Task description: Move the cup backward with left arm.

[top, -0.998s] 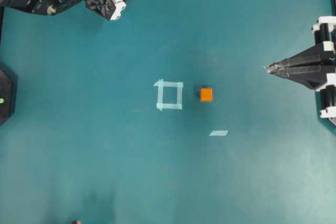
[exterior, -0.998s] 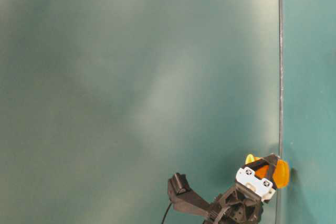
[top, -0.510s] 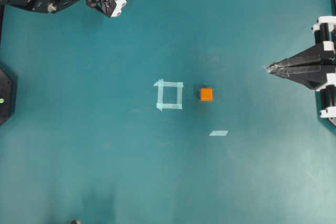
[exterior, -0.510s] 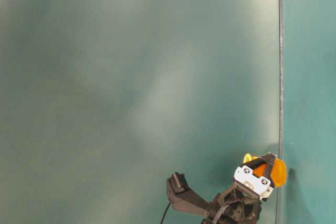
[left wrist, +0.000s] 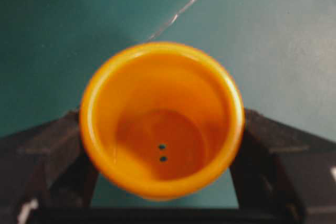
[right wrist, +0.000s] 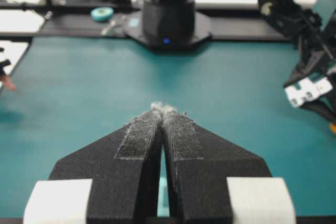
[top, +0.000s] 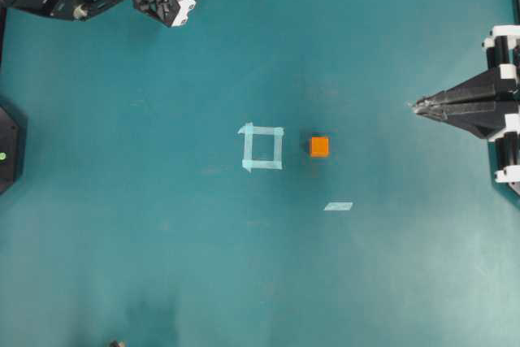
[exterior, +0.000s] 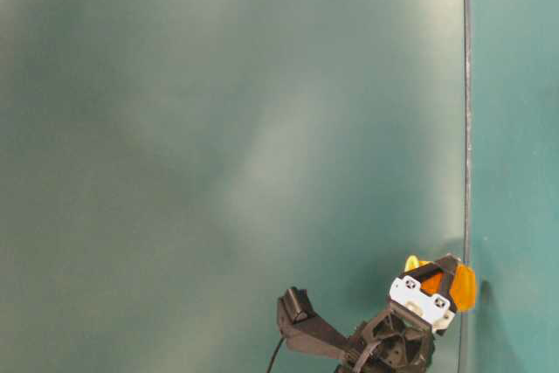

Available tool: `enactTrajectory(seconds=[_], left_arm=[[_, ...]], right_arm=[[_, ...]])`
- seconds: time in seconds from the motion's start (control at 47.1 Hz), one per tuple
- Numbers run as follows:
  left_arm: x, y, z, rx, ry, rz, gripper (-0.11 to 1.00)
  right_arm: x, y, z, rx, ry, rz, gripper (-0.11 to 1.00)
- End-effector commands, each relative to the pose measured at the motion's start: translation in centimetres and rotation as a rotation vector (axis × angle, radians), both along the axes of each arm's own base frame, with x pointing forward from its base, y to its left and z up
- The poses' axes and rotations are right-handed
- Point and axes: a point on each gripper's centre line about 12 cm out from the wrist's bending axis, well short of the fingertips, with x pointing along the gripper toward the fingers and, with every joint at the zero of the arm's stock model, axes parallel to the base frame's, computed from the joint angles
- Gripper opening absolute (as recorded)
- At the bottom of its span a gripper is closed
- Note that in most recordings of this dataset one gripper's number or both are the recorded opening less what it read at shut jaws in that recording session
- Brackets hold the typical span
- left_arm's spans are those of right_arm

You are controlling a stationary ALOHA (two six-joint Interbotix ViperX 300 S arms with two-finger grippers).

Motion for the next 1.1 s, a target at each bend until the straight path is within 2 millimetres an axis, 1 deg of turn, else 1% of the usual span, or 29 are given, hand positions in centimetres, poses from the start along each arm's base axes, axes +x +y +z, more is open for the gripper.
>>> enactTrajectory(seconds=[0.0, 0.85, 1.083], left_arm=[[0.26, 0.45, 0.94, 0.019, -0.024, 0.005, 0.69], [0.31, 0.48, 1.00, 0.022, -0.026, 0.003, 0.69], [0.23, 0.65, 1.05, 0.023, -0.027, 0.008, 0.67]], right_arm=[[0.23, 0.00, 1.37, 0.002, -0.034, 0.000, 0.00], [0.23, 0.00, 1.37, 0.002, -0.034, 0.000, 0.00], [0.23, 0.00, 1.37, 0.002, -0.034, 0.000, 0.00]])
